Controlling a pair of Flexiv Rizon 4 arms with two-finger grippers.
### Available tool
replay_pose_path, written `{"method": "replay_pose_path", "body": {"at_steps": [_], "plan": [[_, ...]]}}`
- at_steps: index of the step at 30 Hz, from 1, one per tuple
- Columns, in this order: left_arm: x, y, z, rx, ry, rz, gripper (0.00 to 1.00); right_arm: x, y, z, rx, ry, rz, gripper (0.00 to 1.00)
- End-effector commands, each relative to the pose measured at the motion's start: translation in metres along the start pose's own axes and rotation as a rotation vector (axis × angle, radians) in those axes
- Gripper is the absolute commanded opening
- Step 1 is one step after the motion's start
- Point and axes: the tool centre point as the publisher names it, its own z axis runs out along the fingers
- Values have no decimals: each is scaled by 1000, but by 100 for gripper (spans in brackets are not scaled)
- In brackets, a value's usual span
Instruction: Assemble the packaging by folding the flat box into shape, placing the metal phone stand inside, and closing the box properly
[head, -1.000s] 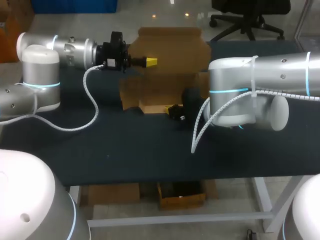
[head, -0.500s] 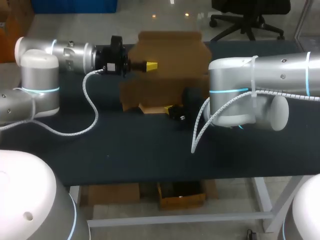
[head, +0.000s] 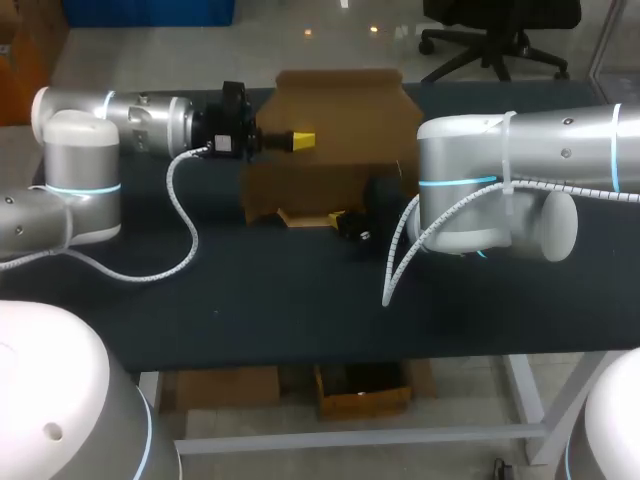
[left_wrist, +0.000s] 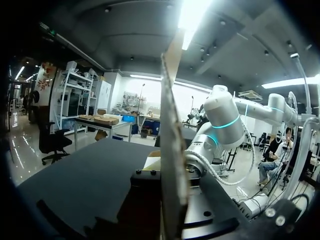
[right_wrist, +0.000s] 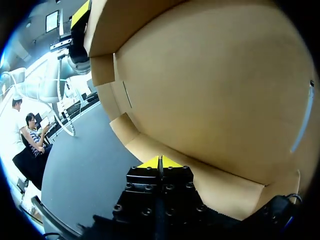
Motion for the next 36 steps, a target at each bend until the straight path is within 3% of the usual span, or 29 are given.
{"method": "replay_pose_path", "body": {"at_steps": [1, 36], "plan": [[1, 5, 1, 2, 2, -3, 0, 0, -7, 5, -10, -6, -1, 0], [7, 9, 4, -20, 2, -1, 0, 0, -7, 5, -10, -6, -1, 0]]}}
